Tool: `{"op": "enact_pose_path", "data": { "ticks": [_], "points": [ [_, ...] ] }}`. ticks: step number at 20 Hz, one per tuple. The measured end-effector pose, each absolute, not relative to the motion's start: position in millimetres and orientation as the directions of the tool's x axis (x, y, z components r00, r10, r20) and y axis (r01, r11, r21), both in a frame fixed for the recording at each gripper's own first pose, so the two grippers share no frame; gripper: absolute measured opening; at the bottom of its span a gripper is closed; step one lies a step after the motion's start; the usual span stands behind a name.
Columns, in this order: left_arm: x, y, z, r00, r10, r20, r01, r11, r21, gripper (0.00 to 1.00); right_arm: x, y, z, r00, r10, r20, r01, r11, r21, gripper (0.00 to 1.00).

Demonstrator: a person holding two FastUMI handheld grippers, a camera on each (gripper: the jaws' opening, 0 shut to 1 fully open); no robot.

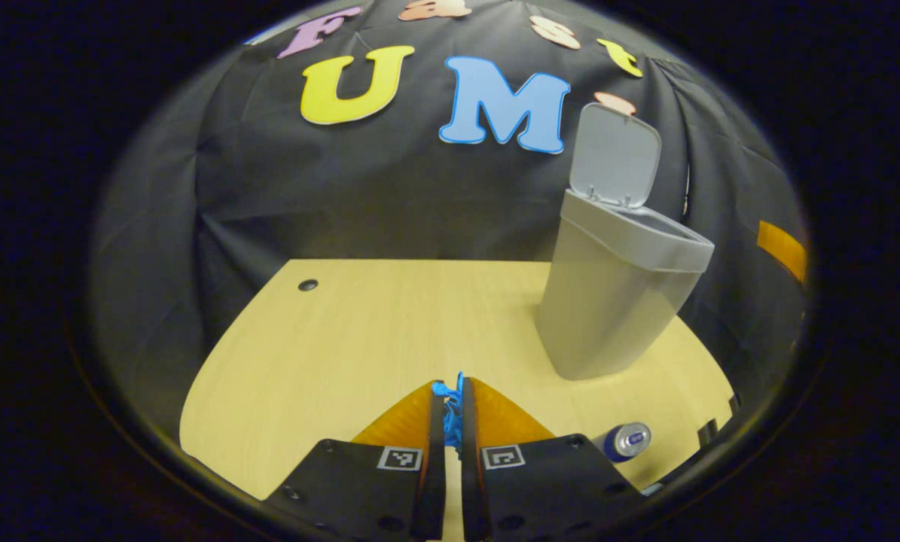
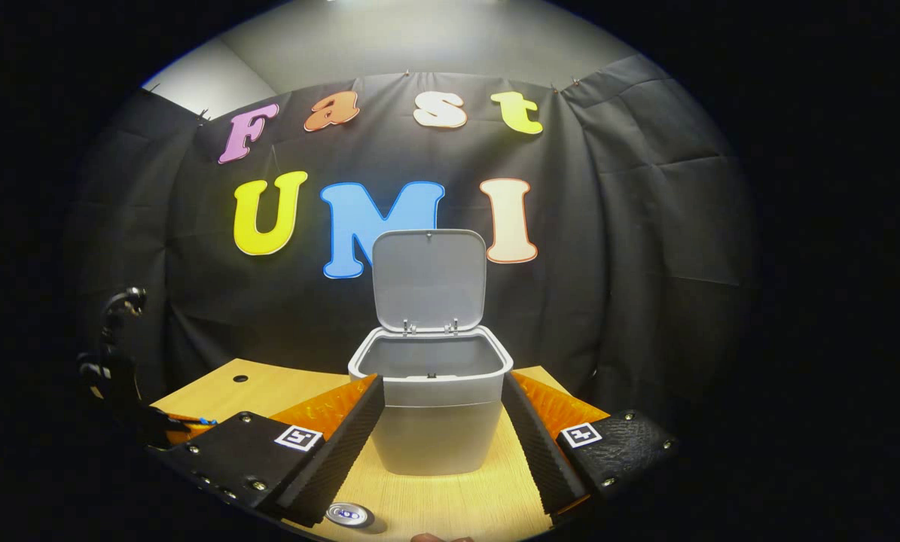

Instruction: Press the lid of the desktop garbage bin to open it, pick up the crumpled paper on the desktop and throw it into the bin, then pick up the pop can on the desktop and drop it into the bin, and finally close the garbage bin lid.

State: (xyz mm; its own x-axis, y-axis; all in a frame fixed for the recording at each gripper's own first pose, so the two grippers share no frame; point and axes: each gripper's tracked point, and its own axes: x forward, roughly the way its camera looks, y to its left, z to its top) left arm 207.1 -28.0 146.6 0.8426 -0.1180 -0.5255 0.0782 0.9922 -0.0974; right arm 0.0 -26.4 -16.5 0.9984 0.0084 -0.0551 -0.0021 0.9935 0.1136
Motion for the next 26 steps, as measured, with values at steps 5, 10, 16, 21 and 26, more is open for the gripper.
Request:
{"op": "enact_pose_path", "data": {
  "ticks": [5,10,16,21,26],
  "points": [
    [233.0,-57.8,205.9,0.885,-0.168,-0.434,0.132,0.985,-0.112,0.15,0.6,-43.7,-12.4,0.999,-0.016,-0.037,0.02,0.993,0.118,0.99],
    [256.7,-92.1,248.8,0.917,-0.209,-0.34,0.2,0.978,-0.064,0.17,-2.9,-67.0,-14.0,0.998,-0.062,-0.03,0.065,0.99,0.123,0.99],
    [273.3,-134.1,298.2,0.945,-0.265,-0.192,0.266,0.964,-0.018,0.17,-9.1,-92.3,-16.9,0.992,-0.118,-0.038,0.122,0.984,0.128,0.99],
    [283.5,-161.0,329.4,0.945,-0.321,-0.06,0.321,0.947,-0.016,0.17,-11.6,-101.1,-17.2,0.99,-0.138,-0.041,0.142,0.984,0.11,1.0],
    [295.2,-181.5,351.3,0.931,-0.361,0.055,0.363,0.931,-0.028,0.15,-10.4,-103.5,-18.4,0.988,-0.148,-0.047,0.152,0.983,0.1,0.99]
  ]
}}
